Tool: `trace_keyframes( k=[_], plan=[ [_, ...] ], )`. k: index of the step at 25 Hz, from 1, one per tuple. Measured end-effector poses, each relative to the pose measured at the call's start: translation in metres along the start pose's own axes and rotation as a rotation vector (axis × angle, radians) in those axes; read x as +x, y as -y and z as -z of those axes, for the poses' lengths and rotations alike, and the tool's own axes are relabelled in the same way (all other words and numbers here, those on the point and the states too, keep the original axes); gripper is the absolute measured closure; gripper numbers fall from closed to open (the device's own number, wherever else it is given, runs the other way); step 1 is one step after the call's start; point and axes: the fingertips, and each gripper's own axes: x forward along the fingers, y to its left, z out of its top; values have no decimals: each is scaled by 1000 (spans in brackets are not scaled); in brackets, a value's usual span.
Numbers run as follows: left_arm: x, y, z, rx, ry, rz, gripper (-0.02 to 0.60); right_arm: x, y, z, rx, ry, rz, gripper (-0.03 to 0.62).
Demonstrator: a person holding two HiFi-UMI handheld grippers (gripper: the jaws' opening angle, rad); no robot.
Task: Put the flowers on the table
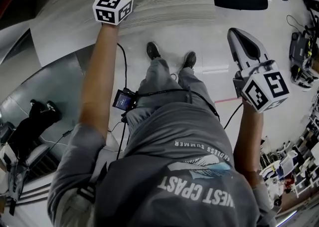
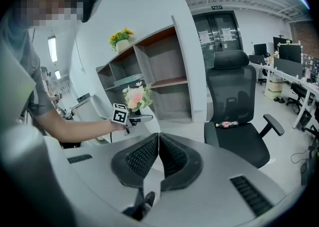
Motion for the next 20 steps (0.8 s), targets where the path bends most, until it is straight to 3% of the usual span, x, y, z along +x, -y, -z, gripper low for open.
trace_keyframes(
  k=[13, 20],
  plan=[
    [-40, 2, -20, 90, -46, -27, 227, 2, -1, -30, -31, 50, -26, 568],
    [-62, -2, -19, 75, -40, -57, 236, 5, -6, -37, -55, 69, -39, 567]
  ],
)
